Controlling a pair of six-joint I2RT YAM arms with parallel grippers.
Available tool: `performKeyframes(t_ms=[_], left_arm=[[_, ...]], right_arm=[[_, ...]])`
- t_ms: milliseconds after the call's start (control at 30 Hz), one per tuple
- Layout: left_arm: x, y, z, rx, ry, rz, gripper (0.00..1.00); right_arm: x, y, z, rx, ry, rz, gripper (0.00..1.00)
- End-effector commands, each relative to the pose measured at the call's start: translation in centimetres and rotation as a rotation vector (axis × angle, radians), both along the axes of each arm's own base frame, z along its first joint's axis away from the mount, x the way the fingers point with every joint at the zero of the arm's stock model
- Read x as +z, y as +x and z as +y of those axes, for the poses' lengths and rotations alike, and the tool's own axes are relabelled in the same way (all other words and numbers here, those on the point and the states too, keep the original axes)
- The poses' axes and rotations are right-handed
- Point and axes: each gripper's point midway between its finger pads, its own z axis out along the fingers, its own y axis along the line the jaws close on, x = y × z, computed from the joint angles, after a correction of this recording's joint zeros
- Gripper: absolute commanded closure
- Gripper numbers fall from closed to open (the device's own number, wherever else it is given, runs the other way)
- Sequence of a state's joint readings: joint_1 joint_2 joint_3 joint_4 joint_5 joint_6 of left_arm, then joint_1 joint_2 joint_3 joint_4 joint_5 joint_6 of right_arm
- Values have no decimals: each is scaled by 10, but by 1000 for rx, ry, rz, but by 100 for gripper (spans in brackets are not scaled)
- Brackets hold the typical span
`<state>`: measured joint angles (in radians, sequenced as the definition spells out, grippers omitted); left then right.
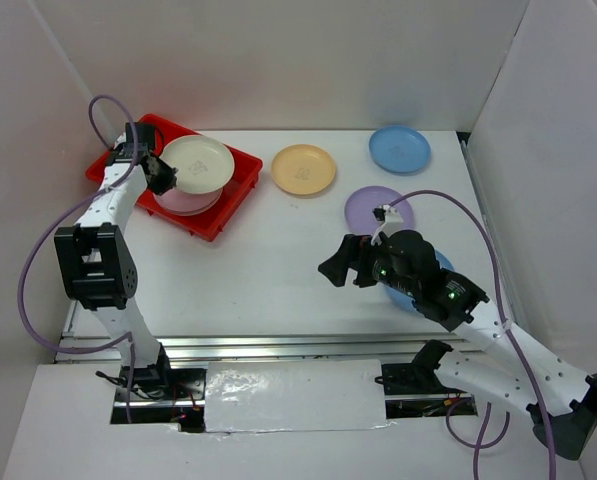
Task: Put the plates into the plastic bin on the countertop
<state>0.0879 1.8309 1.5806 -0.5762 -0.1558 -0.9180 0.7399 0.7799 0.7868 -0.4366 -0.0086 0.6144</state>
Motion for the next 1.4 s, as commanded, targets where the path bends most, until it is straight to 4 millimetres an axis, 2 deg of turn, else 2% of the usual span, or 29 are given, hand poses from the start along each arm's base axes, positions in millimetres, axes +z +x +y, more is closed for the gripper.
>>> performKeyframes(t_ms=[0,67,100,167,200,267,333,367,467,500,567,600,633,667,700,733,767,833,867,900,933,967,1033,1067,1100,1133,1167,1233,1367], left_arm=[[12,2,11,43,44,0,100],[6,-3,14,77,49,32,76],[6,-5,20,103,71,39,54],[9,-10,25,132,76,43,43],[10,-14,33,157,88,49,26],[23,-27,39,203,95,62,1],[42,-36,43,222,147,37,1],[64,-46,41,218,165,-6,1],[101,-60,9,79,213,-127,1],[111,-53,-32,-44,203,-197,1],[113,-65,-69,-192,174,-230,1],[110,-70,-100,-284,157,-240,1],[98,-84,-133,-395,111,-228,1],[92,-85,-138,-421,94,-233,1],[92,-88,-168,-507,73,-272,1],[87,-93,-185,-563,57,-289,1],[70,-107,-216,-673,9,-268,1],[65,-108,-246,-763,-15,-304,1],[50,-106,-259,-788,-19,-270,1],[45,-110,-279,-815,-35,-255,1],[39,-109,-290,-826,-44,-242,1],[26,-99,-307,-837,-59,-222,1],[15,-99,-346,-894,-124,-219,1],[3,-85,-370,-921,-137,-223,1],[-4,-87,-391,-944,-153,-203,1],[-20,-72,-412,-953,-158,-177,1],[-33,-71,-422,-962,-155,-145,1],[-56,-52,-440,-932,-175,-132,1],[-78,-28,-453,-865,-220,-160,1]], right_arm=[[11,-1,-4,6,-2,-24,0],[13,0,-7,-2,-3,-28,0],[13,-1,-7,-2,-5,-27,0],[16,-1,-10,-9,-3,-32,0],[16,-2,-12,-10,-7,-30,0],[19,-2,-15,-21,-7,-37,0],[18,2,-24,-67,-24,-45,0],[18,6,-30,-99,-28,-48,0],[9,20,-48,-199,-43,-15,0],[-1,25,-53,-226,-61,24,0],[-11,35,-63,-280,-63,67,0],[-13,39,-66,-297,-60,77,0],[-18,44,-76,-350,-56,87,0],[-19,43,-77,-351,-56,87,0],[-22,47,-90,-417,-55,86,0],[-23,49,-98,-451,-56,87,0],[-24,51,-106,-485,-58,89,0],[-23,52,-125,-558,-53,94,0],[-23,51,-131,-582,-47,95,0],[-17,48,-135,-603,-24,74,0],[-16,48,-142,-638,-9,71,0],[-12,47,-146,-656,-2,60,0],[-6,42,-157,-707,2,51,0],[-4,40,-159,-708,3,44,0],[-1,37,-159,-705,6,41,0],[2,34,-158,-688,11,35,0],[5,32,-156,-675,19,28,0],[4,27,-152,-640,14,31,0],[8,16,-151,-604,14,11,0]])
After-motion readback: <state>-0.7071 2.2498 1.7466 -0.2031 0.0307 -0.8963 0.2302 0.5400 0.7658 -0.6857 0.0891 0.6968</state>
